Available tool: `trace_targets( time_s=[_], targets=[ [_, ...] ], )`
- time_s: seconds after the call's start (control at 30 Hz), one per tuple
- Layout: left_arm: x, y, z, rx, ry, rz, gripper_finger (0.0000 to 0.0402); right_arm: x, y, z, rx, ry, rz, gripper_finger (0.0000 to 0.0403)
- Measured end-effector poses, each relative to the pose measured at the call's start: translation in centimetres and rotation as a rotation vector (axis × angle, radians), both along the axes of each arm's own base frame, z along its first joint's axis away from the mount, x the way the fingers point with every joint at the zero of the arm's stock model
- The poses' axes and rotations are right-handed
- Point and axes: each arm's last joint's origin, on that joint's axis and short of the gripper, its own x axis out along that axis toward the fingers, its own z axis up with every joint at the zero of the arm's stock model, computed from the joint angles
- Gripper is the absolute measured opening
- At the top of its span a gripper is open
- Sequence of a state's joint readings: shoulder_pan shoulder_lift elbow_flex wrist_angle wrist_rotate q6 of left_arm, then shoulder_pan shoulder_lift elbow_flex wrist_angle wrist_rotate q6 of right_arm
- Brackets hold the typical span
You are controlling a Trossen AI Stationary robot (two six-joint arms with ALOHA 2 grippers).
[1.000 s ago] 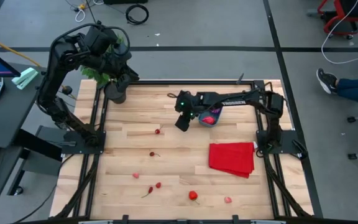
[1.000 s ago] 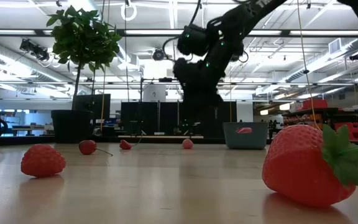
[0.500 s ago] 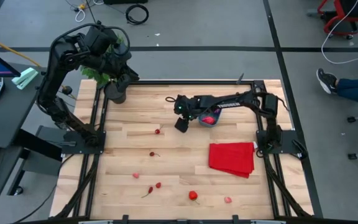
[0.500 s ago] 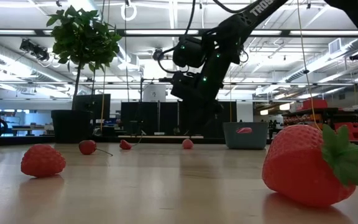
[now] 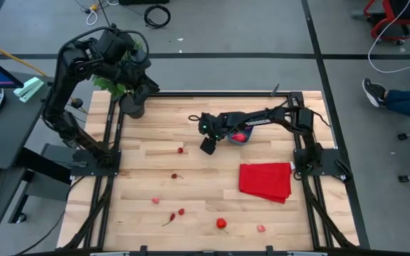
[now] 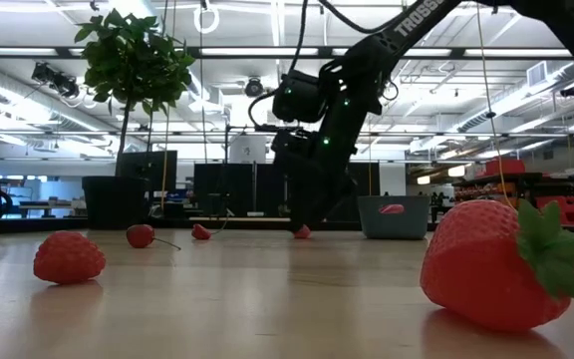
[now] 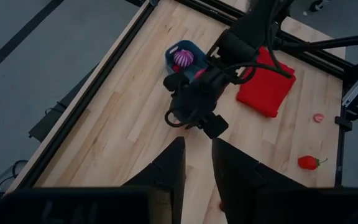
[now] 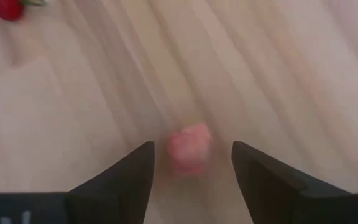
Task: Pick and placing Produce into tupperware
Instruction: Put the peach into the bin
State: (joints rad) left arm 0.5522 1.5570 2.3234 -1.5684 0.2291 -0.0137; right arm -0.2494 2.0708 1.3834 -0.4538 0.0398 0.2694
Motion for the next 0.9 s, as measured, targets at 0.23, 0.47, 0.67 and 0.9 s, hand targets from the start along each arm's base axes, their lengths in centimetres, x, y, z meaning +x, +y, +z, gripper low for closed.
trace_targets(
  time_s=[0.23,0.47,0.67,0.9],
  targets=[
    [0.0,0.0,0.0,0.0,0.0,0.0,0.0086,0.07,-0.31,-0.12,-0.024,-0.004,-0.028,0.0224],
    [0.0,0.0,-0.01,0.0,0.0,-0.001,0.0081,0.0,-0.3,-0.8,-0.012,0.023,-0.042,0.0204],
    [0.0,0.0,-0.01,0.001,0.001,-0.001,0.0087,0.0,-0.29,-0.84,-0.003,0.023,-0.066,0.0151],
    [0.01,0.0,-0.01,0.001,0.0,-0.001,0.0079,0.28,-0.31,-0.06,0.004,0.019,-0.063,0.0092]
  ],
)
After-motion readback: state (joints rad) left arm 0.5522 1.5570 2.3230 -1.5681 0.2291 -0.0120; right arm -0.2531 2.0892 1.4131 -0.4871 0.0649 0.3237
